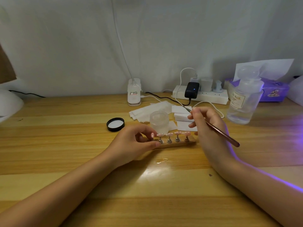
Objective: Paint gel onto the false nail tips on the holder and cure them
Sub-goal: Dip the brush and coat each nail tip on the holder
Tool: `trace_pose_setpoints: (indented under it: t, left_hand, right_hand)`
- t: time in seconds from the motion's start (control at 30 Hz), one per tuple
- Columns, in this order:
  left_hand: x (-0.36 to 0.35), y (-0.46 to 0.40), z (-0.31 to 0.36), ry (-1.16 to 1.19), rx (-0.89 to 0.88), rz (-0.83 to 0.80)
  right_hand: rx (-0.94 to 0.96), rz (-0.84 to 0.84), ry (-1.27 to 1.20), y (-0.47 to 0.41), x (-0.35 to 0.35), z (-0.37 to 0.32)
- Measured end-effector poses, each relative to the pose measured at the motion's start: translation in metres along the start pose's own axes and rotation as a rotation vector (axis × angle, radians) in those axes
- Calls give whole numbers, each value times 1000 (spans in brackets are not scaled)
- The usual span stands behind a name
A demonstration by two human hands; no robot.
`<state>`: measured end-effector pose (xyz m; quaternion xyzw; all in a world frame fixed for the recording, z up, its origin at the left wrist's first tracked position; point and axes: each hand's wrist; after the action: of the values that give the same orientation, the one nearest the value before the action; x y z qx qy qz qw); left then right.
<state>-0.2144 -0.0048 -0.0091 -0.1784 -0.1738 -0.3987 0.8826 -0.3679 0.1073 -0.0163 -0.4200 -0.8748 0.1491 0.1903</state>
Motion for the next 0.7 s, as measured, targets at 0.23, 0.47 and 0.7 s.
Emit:
trace_pose_setpoints:
  t: [0.23,0.47,0.7]
  left_hand:
    - [-5,-5,1,-13,-21,-15]
    - [-8,-6,0,-8,-89,24]
    - [-10,-3,-1,-61,-219,61]
  right_hand:
    - [-38,-35,29,-2,-2,5]
    - [-41,-83,57,-4,-3,9]
    - [-46,-107,91,-4,-3,9]
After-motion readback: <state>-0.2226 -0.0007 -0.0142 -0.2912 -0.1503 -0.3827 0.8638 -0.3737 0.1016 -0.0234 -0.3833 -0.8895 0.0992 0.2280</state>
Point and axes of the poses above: each hand's wrist, its own y-axis away from the middle knuckle, its own x-axis out of the back of the hand, z = x × y, and after that the axes turned 7 degrees about y, right-handed
